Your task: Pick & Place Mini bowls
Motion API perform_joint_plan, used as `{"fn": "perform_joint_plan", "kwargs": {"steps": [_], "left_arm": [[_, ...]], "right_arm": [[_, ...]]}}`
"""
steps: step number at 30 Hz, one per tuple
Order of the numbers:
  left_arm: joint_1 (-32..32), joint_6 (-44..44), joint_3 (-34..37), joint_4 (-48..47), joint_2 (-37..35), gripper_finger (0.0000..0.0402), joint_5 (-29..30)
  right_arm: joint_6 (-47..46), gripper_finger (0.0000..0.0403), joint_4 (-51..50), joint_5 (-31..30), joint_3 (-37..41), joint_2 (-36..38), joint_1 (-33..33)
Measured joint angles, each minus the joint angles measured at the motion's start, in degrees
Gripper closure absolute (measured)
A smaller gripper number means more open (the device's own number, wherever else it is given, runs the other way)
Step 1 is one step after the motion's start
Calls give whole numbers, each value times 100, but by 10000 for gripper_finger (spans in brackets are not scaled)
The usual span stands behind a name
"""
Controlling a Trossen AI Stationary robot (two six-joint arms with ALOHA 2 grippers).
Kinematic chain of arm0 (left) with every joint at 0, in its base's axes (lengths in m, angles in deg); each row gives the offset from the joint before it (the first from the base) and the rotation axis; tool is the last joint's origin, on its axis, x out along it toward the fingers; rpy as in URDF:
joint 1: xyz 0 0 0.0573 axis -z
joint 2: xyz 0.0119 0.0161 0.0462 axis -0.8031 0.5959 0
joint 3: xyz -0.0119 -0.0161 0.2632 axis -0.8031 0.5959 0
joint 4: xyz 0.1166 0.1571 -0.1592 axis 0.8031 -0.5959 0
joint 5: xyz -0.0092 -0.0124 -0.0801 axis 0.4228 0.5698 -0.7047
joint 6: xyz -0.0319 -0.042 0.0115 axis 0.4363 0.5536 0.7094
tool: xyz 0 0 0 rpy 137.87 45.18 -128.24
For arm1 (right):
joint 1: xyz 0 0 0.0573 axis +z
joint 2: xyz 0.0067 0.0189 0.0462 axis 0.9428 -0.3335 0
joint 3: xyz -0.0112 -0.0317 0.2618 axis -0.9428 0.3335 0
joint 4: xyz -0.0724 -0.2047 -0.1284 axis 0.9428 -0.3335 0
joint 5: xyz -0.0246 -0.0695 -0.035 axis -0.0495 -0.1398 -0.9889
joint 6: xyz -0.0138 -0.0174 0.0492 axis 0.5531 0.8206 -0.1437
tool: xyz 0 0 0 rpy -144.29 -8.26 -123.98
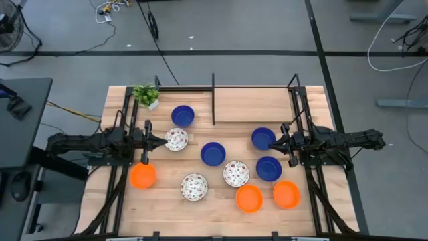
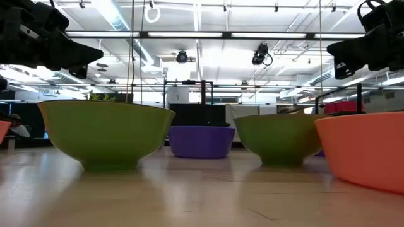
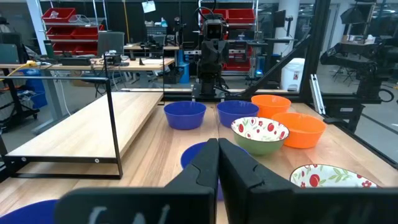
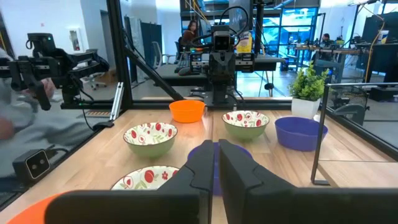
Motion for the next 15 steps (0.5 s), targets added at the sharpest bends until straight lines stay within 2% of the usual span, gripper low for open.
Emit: {"fn": "perform_joint_plan", "kwargs": {"steps": [10,13,15], "left_arm": [[2,78,1,9,-1,385,-3],[1,553,0,11,-1,385,-5],[-1,1242,1,9,-1,385,-65]], "right_arm": [[1,376,1,0,2,1,1],[2,376,2,0,2,0,2],[1,376,2,0,0,1,1]]}}
